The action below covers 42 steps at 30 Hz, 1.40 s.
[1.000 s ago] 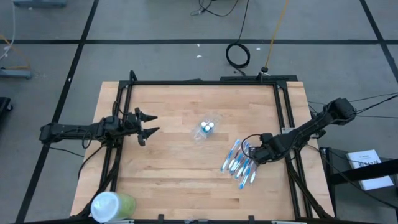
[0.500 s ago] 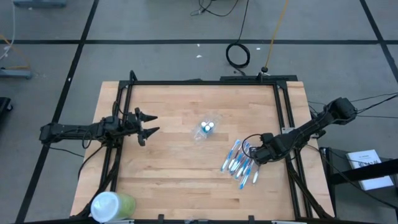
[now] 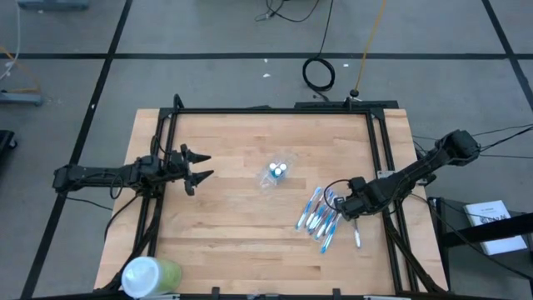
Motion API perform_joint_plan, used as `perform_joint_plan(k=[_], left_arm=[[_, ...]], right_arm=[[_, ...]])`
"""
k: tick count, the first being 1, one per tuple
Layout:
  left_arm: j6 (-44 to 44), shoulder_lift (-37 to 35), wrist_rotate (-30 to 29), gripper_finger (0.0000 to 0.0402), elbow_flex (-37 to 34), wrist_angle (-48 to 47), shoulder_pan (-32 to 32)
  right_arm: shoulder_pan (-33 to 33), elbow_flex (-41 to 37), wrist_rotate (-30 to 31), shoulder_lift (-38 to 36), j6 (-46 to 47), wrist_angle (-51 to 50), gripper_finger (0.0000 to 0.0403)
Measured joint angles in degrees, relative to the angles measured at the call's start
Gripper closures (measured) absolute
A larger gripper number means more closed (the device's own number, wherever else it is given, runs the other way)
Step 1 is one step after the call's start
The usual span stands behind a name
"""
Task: Pick & Place toothbrushing station
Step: Put the purple toothbrush into the transparent organizer
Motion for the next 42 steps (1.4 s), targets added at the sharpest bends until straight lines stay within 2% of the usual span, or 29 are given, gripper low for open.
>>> perform_joint_plan(k=[9, 14, 20, 25, 30, 37, 42], left_arm=[[0.0, 0.0, 0.0, 0.0119, 0.0, 0.0, 0.0], [0.0, 0.0, 0.0, 0.0119, 0.0, 0.0, 0.0], [0.0, 0.0, 0.0, 0.0119, 0.0, 0.0, 0.0], [0.0, 0.0, 0.0, 0.0119, 0.0, 0.0, 0.0], [0.0, 0.0, 0.0, 0.0119, 0.0, 0.0, 0.0], [0.0, 0.0, 0.0, 0.0119, 0.0, 0.0, 0.0], [0.0, 0.0, 0.0, 0.0119, 0.0, 0.0, 0.0]], right_arm=[[-0.1, 0.1, 1.8, -7.3, -4.4, 0.1, 0.0366], [-0.1, 0.1, 3.2, -11.1, -8.6, 3.4, 0.0367], [-0.1, 0.1, 9.7, -15.1, -16.7, 11.0, 0.0367], [-0.8, 0.2, 17.6, -16.9, -28.8, 20.8, 0.0367], [-3.6, 0.2, 23.1, -17.3, -46.0, 34.3, 0.0367], [-11.0, 0.2, 23.9, -17.2, -70.1, 52.6, 0.0367], [-18.2, -0.5, 23.9, -15.2, -81.3, 65.7, 0.0367]])
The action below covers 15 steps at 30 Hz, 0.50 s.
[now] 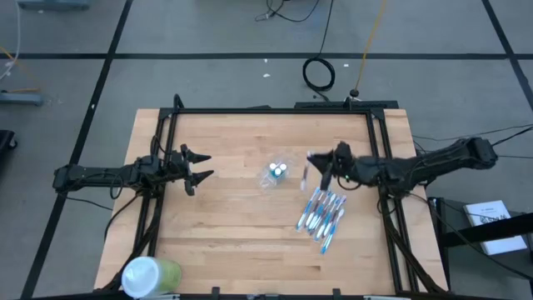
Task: Pick & Place toothbrushing station
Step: Put the purple toothbrush into the transparent organizer
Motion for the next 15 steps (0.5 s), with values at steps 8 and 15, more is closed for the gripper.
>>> perform_joint_plan(k=[8, 15], left_arm=[[0.0, 0.0, 0.0, 0.0119, 0.0, 0.0, 0.0], [0.0, 0.0, 0.0, 0.0119, 0.0, 0.0, 0.0]], right_arm=[[-9.5, -2.3, -0.7, 7.9, -8.6, 21.6, 0.0367], [-17.1, -2.3, -9.6, 14.8, -8.7, 31.3, 0.0367]])
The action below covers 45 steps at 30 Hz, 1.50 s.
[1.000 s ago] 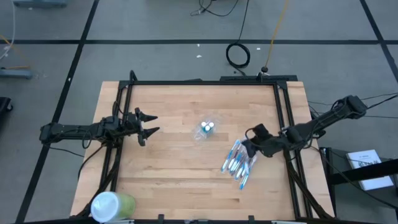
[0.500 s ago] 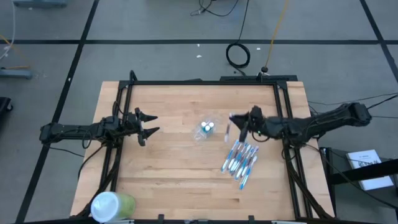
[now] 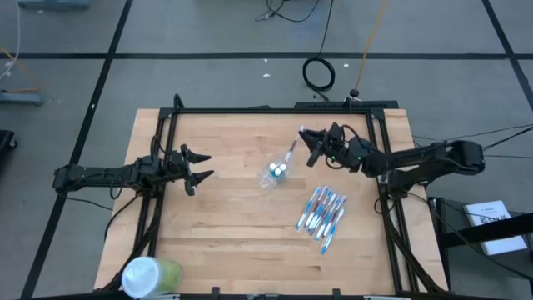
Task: Pick & Place toothbrushing station
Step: Put the purple toothbrush into the transparent organizer
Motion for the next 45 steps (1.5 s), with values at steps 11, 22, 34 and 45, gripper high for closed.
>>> perform_joint_plan(k=[11, 22, 34, 45], left_arm=[[0.0, 0.0, 0.0, 0.0119, 0.0, 0.0, 0.0], [0.0, 0.0, 0.0, 0.0119, 0.0, 0.0, 0.0], [0.0, 0.0, 0.0, 0.0119, 0.0, 0.0, 0.0], [0.0, 0.0, 0.0, 0.0119, 0.0, 0.0, 0.0]], right_arm=[[-5.3, 0.0, -3.5, 5.2, 3.5, -0.1, 0.0367], [-5.3, 0.0, -4.6, 8.2, 3.8, -1.4, 0.0367], [-5.2, 0.0, -7.6, 12.0, 5.8, -1.3, 0.0367], [-5.2, 0.0, -7.5, 14.2, 6.2, -1.2, 0.0367]])
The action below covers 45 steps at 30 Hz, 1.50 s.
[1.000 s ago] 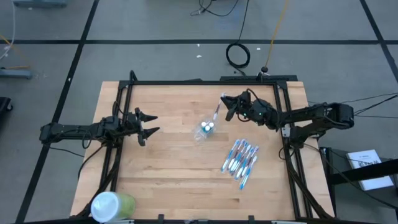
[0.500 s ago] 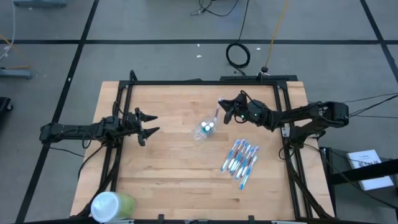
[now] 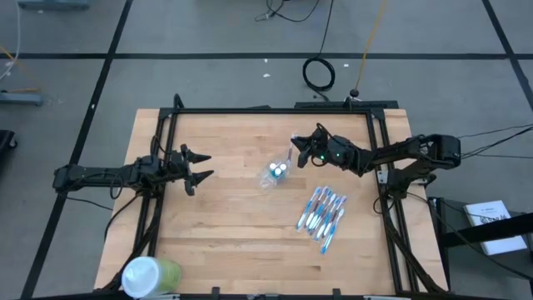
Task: Pick & Place toothbrushing station
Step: Put the purple toothbrush into the transparent organizer
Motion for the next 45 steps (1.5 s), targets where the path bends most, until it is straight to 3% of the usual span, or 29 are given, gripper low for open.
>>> perform_joint_plan(k=[8, 21, 33, 36, 39, 45], left_arm=[[0.0, 0.0, 0.0, 0.0119, 0.0, 0.0, 0.0], [0.0, 0.0, 0.0, 0.0119, 0.0, 0.0, 0.0], [0.0, 0.0, 0.0, 0.0119, 0.0, 0.0, 0.0], [0.0, 0.0, 0.0, 0.0119, 0.0, 0.0, 0.0], [0.0, 0.0, 0.0, 0.0119, 0.0, 0.0, 0.0], [0.0, 0.0, 0.0, 0.0119, 0.0, 0.0, 0.0]], right_arm=[[0.0, 0.0, 0.1, 0.0, -1.2, -0.1, 0.0352], [0.1, 0.0, -0.4, -0.2, -1.9, 2.4, 0.0245], [2.1, 0.0, -14.3, -5.8, -1.4, 3.6, 0.0207], [5.7, 0.0, -17.9, -8.7, -1.8, -1.1, 0.0206], [10.4, 0.0, -17.1, -12.1, -2.0, -9.9, 0.0206], [19.8, 4.6, -3.4, -18.5, 5.2, -38.0, 0.0206]])
